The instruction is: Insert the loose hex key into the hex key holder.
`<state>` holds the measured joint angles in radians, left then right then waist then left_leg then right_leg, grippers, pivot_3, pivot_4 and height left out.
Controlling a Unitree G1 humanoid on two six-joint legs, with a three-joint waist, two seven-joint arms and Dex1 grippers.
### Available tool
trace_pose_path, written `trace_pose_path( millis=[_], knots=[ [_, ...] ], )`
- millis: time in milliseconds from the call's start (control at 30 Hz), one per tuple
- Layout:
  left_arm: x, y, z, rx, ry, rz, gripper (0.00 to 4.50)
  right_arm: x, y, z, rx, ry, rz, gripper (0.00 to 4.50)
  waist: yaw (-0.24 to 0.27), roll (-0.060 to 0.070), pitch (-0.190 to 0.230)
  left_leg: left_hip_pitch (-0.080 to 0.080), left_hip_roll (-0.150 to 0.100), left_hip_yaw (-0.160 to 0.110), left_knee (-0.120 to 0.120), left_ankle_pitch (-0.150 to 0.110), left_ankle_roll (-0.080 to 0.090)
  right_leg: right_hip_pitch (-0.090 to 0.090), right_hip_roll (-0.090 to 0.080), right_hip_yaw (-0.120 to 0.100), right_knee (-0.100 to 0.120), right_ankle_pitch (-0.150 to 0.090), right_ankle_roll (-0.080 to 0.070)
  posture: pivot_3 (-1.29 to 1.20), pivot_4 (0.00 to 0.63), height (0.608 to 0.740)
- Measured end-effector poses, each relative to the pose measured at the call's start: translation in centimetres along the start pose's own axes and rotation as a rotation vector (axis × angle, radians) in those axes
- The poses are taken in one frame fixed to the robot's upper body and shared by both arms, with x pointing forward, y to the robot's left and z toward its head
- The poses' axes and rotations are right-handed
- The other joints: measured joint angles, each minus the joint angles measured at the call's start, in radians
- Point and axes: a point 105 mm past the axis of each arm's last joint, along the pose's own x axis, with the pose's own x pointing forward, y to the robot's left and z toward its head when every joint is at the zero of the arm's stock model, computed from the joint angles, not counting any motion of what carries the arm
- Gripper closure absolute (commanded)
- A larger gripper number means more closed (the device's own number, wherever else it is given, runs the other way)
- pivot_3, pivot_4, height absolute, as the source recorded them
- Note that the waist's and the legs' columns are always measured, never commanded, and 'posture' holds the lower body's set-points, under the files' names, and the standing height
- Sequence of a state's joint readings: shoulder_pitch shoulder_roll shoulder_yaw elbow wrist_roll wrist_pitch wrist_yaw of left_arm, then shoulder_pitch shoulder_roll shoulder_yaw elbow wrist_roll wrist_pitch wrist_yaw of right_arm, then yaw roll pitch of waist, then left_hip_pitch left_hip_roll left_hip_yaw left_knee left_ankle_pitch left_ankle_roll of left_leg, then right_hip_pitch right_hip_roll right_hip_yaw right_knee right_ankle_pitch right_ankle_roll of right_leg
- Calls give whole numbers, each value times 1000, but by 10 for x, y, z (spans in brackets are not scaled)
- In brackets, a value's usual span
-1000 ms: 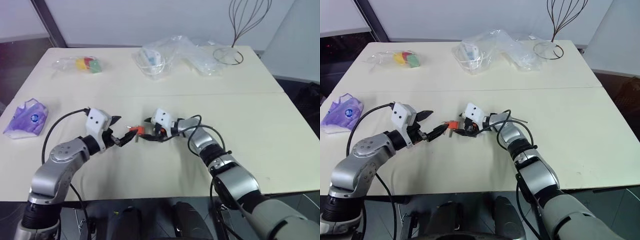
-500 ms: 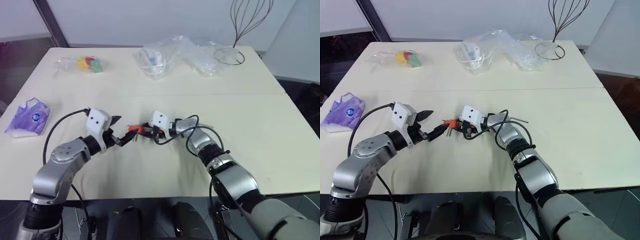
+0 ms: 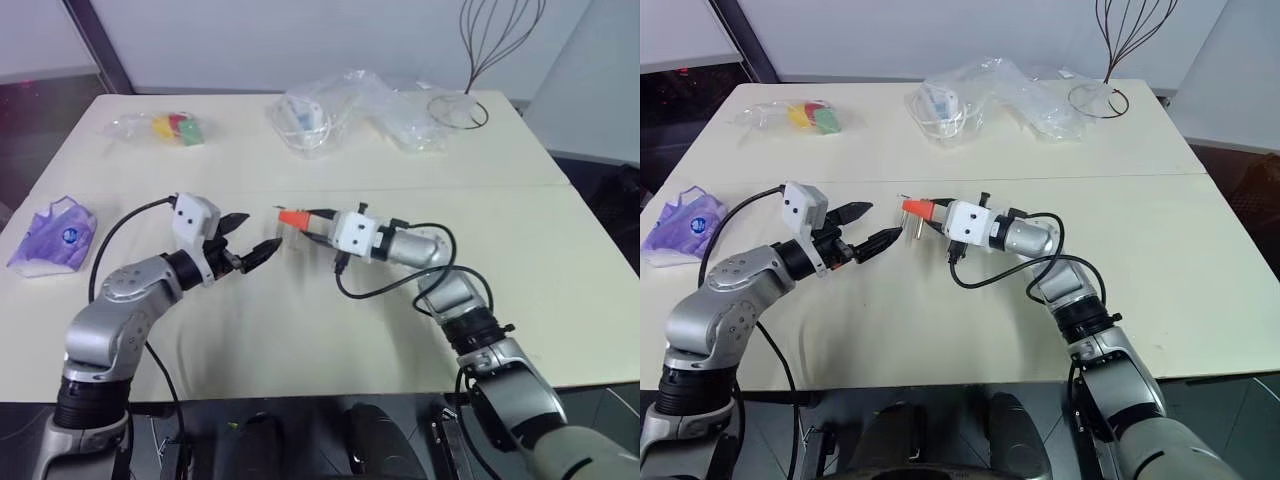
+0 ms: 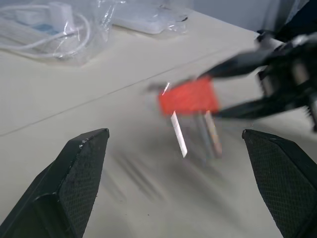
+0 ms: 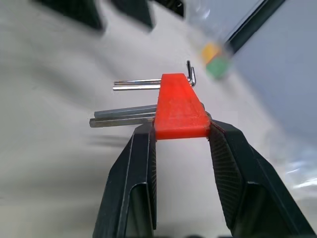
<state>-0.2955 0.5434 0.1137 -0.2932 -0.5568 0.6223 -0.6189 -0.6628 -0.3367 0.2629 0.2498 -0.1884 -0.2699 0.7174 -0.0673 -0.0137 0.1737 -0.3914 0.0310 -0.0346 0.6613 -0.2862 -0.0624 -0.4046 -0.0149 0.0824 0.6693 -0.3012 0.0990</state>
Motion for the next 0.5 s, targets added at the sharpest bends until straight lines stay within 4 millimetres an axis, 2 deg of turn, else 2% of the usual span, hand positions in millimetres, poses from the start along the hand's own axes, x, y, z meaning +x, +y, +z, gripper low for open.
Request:
trace_pose_path(
  millis=[267,500],
  knots=[
    [14,-4,17,-46,-61,-92,0,-17,-13,10,-223,-5,-17,3537,11,0,0,0,-1,2,1,0,0,0,0,0,0,0,0,0,150,740],
    [21,-20,32,-147,-72,-289,0,-24,-28,32,-471,-80,-15,3537,12,-1,0,0,-1,2,1,0,0,0,1,0,0,0,0,0,150,740]
  ],
)
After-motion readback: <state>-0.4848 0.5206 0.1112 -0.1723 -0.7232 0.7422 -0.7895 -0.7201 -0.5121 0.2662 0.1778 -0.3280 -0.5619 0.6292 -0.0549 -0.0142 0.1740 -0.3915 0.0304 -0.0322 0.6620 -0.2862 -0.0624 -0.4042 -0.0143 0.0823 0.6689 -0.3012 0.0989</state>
